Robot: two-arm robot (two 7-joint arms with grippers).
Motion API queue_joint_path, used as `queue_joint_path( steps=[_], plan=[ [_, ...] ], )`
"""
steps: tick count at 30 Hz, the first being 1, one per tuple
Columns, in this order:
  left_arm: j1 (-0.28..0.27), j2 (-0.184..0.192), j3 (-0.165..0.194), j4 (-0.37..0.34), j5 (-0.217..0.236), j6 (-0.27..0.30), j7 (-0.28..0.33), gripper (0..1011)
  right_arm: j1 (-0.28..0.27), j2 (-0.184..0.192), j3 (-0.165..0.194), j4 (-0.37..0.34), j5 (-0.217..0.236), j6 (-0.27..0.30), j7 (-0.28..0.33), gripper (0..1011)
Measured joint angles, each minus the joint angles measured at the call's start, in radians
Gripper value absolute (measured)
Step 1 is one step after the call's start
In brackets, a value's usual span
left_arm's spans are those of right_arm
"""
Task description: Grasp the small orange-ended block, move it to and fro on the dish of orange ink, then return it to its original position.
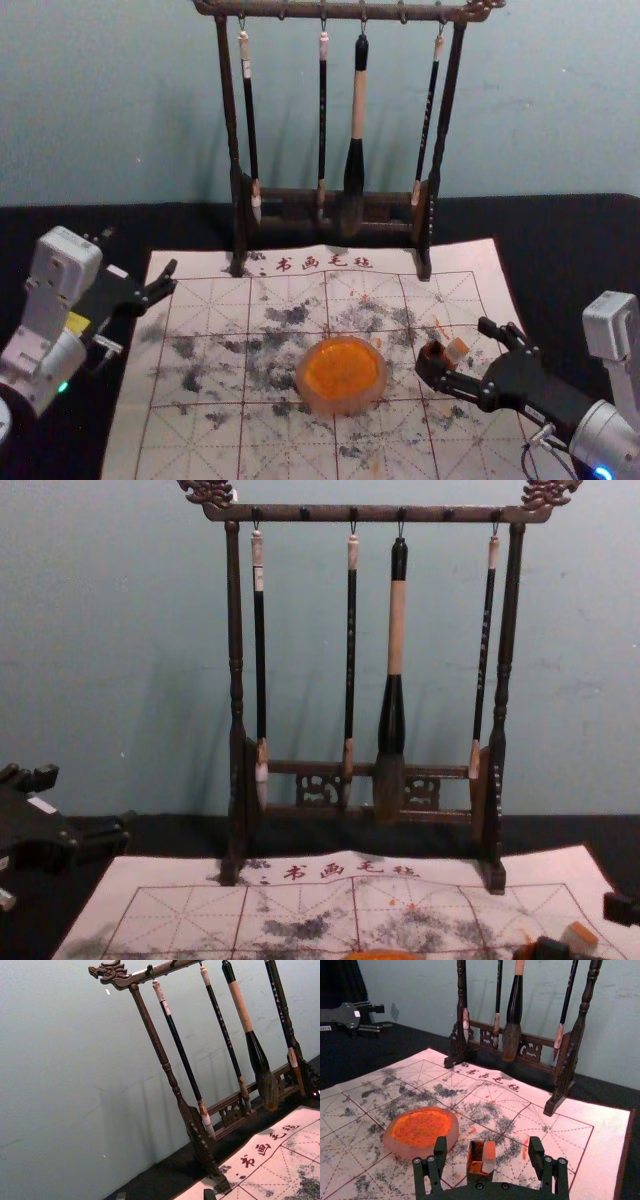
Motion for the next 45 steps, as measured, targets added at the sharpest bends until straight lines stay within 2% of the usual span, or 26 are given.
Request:
queue_joint_path(
  steps=[26, 42, 45],
  plan=[
    [0.000, 0.000, 0.000, 0.000, 0.000, 0.000, 0.000, 1001, 0.017, -0.054, 0.038, 0.042, -0.032, 0.047, 0.054, 1002],
    [0.000, 0.000, 0.000, 0.000, 0.000, 0.000, 0.000, 1001, 0.016, -0.051, 0.037, 0.041, -0.031, 0.045, 0.053, 999],
    [0.000, 0.000, 0.000, 0.000, 0.000, 0.000, 0.000, 1001, 0.016, -0.051, 0.037, 0.041, -0.031, 0.044, 0.053, 943]
  ],
)
